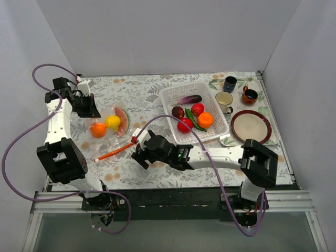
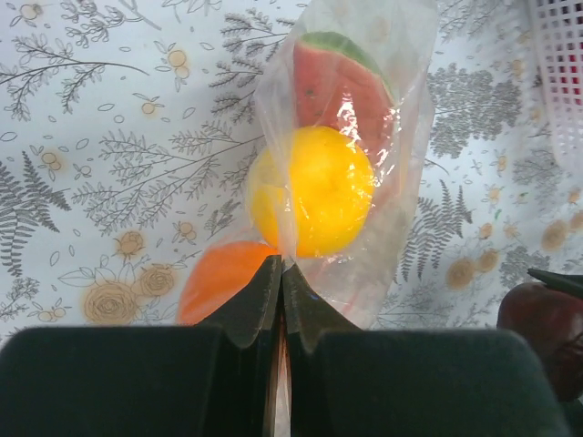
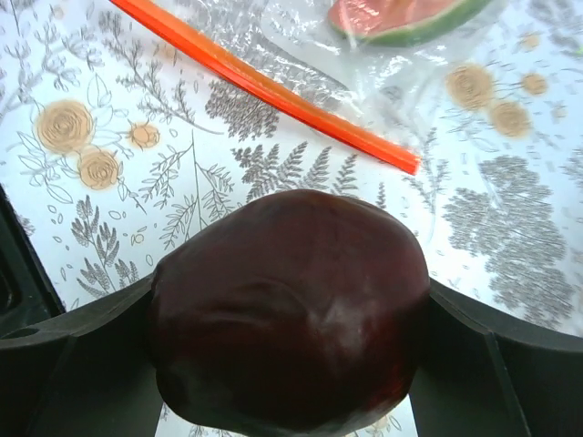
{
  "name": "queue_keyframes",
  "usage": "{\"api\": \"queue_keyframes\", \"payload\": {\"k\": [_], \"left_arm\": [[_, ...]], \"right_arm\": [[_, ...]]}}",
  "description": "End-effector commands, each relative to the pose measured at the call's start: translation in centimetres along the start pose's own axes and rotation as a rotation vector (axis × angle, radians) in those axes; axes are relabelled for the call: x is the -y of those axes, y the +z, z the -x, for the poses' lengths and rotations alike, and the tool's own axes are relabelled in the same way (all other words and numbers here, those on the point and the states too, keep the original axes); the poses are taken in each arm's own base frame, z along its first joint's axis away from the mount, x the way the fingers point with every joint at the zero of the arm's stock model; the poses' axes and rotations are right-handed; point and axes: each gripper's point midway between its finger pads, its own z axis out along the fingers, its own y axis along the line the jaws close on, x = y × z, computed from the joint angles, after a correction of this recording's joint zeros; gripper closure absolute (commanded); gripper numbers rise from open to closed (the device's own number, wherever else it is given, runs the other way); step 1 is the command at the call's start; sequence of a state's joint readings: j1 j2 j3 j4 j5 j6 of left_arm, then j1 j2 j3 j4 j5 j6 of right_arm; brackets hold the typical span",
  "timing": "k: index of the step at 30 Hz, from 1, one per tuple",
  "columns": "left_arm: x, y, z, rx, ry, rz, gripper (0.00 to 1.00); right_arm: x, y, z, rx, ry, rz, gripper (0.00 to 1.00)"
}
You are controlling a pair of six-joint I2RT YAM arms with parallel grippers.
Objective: Open the zip-top bag and remove the fake food
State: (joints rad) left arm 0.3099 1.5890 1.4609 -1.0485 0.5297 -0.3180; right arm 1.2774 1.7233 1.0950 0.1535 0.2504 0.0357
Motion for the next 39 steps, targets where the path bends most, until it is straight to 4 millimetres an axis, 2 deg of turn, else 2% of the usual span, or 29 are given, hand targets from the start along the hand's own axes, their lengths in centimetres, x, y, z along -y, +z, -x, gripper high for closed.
{"api": "queue_keyframes", "payload": {"k": [1, 4, 5, 6, 7, 8, 9, 10, 11, 13, 14, 16, 17, 19, 20, 21, 22, 26, 31, 32, 36, 39], "left_arm": [[3.6, -1.3, -1.9, -0.052, -0.037, -0.109, 1.0], [3.9, -0.6, -3.2, -0.072, -0.042, -0.116, 1.0], [3.7, -0.1, -4.2, -0.094, -0.057, -0.117, 1.0], [3.8, 0.2, -4.7, -0.104, -0.062, -0.121, 1.0], [3.9, 0.4, -5.0, -0.109, -0.064, -0.125, 1.0], [3.9, 0.5, -5.3, -0.117, -0.072, -0.131, 1.0], [4.0, 0.5, -5.4, -0.118, -0.07, -0.134, 1.0], [4.1, 0.4, -5.3, -0.116, -0.069, -0.133, 1.0], [4.1, 0.2, -5.0, -0.108, -0.064, -0.133, 1.0], [4.4, -0.2, -4.7, -0.104, -0.061, -0.142, 1.0], [4.6, -0.3, -4.6, -0.104, -0.062, -0.15, 1.0], [5.2, -0.8, -4.2, -0.097, -0.062, -0.168, 1.0], [5.2, -0.9, -4.2, -0.095, -0.061, -0.171, 1.0], [5.3, -0.8, -4.2, -0.093, -0.061, -0.171, 1.0], [5.2, -0.7, -4.3, -0.095, -0.062, -0.17, 1.0], [5.1, -0.4, -4.7, -0.104, -0.066, -0.17, 1.0], [5.0, -0.3, -4.9, -0.109, -0.068, -0.168, 1.0], [4.4, 0.7, -5.9, -0.123, -0.071, -0.15, 1.0], [2.4, 2.4, -6.8, -0.127, -0.057, -0.08, 1.0], [1.9, 2.9, -7.6, -0.145, -0.063, -0.062, 1.0], [0.6, 4.5, -8.7, -0.163, -0.07, -0.027, 1.0], [0.1, 5.2, -9.6, -0.185, -0.082, -0.017, 1.0]], "right_arm": [[1.7, -2.5, 1.9, 0.067, 0.037, -0.077, 0.41], [5.0, -4.0, 3.2, 0.102, 0.039, -0.215, 0.42], [7.8, -4.5, 2.8, 0.076, 0.051, -0.312, 0.44], [9.2, -4.9, 3.8, 0.087, 0.073, -0.361, 0.52], [10.9, -5.2, 3.9, 0.075, 0.092, -0.409, 0.56], [14.2, -5.6, 3.4, 0.057, 0.132, -0.505, 0.61], [15.9, -6.2, 3.6, 0.041, 0.175, -0.553, 0.68], [17.5, -6.6, 3.0, 0.016, 0.201, -0.597, 0.7], [20.4, -7.3, 2.3, -0.005, 0.236, -0.687, 0.72], [22.6, -8.3, 1.9, -0.028, 0.275, -0.764, 0.78], [24.4, -9.1, 1.4, -0.041, 0.288, -0.841, 0.78], [25.5, -9.7, 1.4, -0.05, 0.302, -0.888, 0.78], [26.3, -9.6, 0.7, -0.071, 0.309, -0.911, 0.76], [26.8, -9.4, 0.2, -0.12, 0.325, -0.915, 0.6], [27.2, -8.7, -1.0, -0.169, 0.324, -0.92, 0.48], [27.3, -8.4, -1.5, -0.199, 0.326, -0.916, 0.09], [27.2, -8.6, -2.5, -0.258, 0.321, -0.921, 0.02], [27.6, -8.6, -2.8, -0.31, 0.321, -0.965, 0.01], [27.4, -10.4, -0.9, -0.243, 0.299, -0.975, 0.01], [27.0, -10.4, -0.5, -0.234, 0.288, -0.97, 0.01], [26.5, -11.0, 0.1, -0.243, 0.273, -0.965, 0.02], [25.8, -10.2, -0.5, -0.261, 0.285, -0.9, 0.01]]}}
